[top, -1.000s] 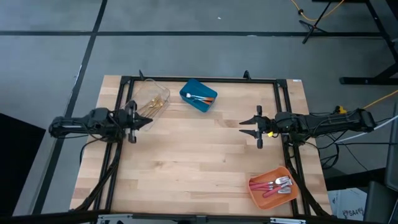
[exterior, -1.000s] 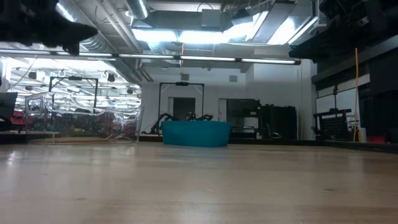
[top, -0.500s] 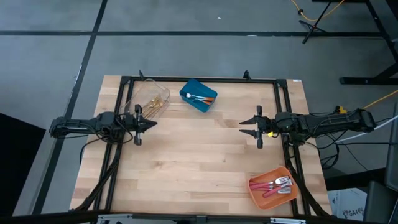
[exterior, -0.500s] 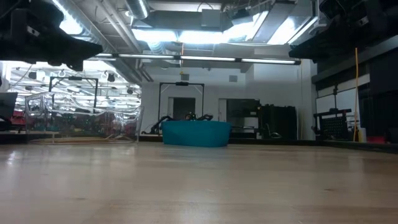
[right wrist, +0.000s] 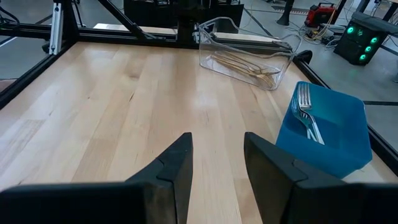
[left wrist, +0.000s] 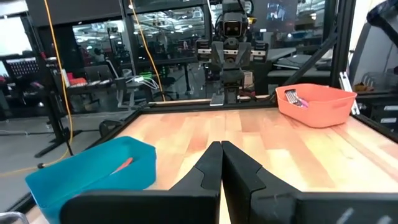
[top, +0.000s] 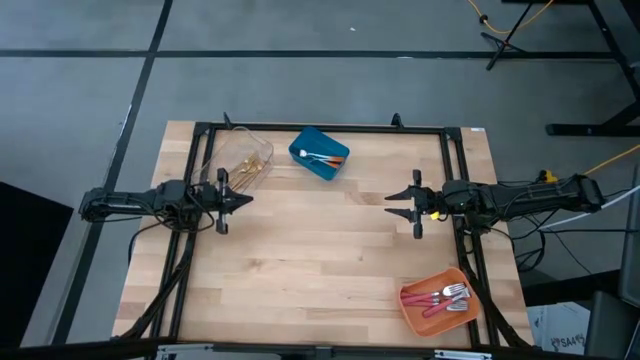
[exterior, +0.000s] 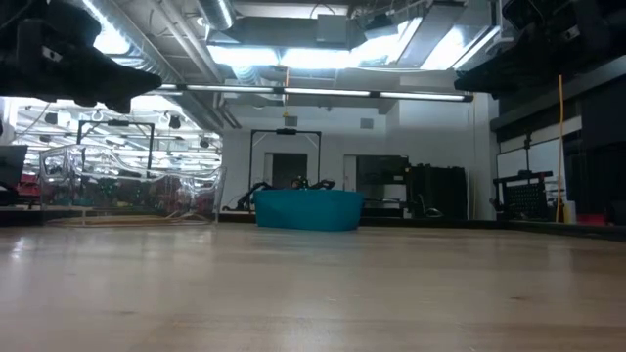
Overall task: Sort silverware by color (type)
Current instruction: Return to Home Position
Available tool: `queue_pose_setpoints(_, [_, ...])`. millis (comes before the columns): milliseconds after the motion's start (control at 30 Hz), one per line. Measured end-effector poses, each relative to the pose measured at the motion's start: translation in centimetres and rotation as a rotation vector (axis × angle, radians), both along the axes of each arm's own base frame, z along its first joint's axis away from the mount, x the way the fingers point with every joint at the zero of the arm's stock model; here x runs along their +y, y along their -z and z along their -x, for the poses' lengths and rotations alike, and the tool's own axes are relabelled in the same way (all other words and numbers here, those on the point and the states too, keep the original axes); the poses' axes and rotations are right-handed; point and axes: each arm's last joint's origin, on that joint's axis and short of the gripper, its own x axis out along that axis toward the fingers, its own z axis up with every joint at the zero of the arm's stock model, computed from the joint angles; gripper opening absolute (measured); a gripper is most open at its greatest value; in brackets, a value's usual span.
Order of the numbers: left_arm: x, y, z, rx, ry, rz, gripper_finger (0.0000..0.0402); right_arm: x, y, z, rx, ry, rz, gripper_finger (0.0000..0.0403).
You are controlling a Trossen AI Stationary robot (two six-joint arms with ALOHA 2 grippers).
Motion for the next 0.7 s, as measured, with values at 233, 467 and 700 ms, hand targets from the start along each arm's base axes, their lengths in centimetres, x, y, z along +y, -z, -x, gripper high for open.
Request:
queue_pose_setpoints(233, [0.0, 0.0, 0.0, 0.011, -0.003, -0.085, 0.0, 0.0, 0.0, 0.0, 0.0, 0.0, 0.0, 0.0133])
queue_pose_setpoints(467, [0.0, 0.0, 0.0, 0.011, -0.003, -0.085, 0.0, 0.0, 0.01, 0.0, 0.0, 0.0, 0.0, 0.0133])
queue_pose_setpoints(700, [0.0, 0.0, 0.0, 0.011, -0.003, -0.085, 0.0, 0.01, -0.52, -0.14, -0.058, 0.0, -0.005, 0.0133])
